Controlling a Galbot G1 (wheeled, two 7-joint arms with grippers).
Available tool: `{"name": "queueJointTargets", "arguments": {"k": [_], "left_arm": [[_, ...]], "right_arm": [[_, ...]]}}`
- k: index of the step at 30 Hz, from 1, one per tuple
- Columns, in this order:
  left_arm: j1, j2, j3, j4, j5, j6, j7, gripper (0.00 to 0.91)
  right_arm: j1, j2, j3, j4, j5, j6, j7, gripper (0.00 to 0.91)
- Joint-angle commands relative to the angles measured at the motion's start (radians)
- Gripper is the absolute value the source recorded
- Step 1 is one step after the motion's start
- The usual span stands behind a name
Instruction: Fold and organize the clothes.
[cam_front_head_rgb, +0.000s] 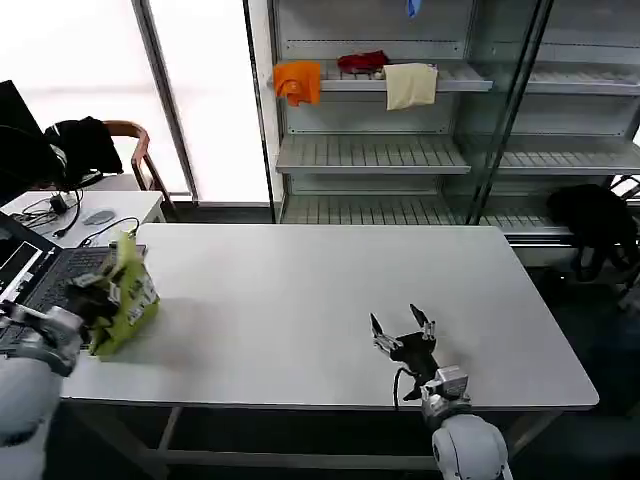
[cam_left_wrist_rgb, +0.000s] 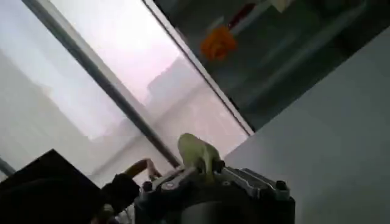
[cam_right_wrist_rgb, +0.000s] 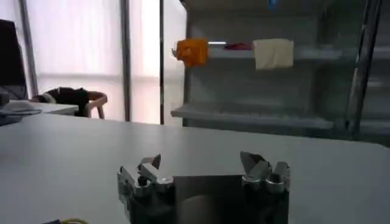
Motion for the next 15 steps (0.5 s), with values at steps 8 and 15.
{"name": "queueJointTargets", "arguments": {"k": [8, 15], "left_arm": [[-0.060, -0.398, 0.546, -0.006, 0.265, 0.073, -0.132, 0.020], [-0.200, -0.394, 0.634, 0.149, 0.108, 0.029, -0.229, 0.020]], "right_arm": [[-0.067, -0.044, 0.084, -0.001, 0.041, 0.034, 0.004, 0.907], [-0.047, -0.028, 0.067, 0.049, 0.030, -0.004, 0.003, 0.907]]}}
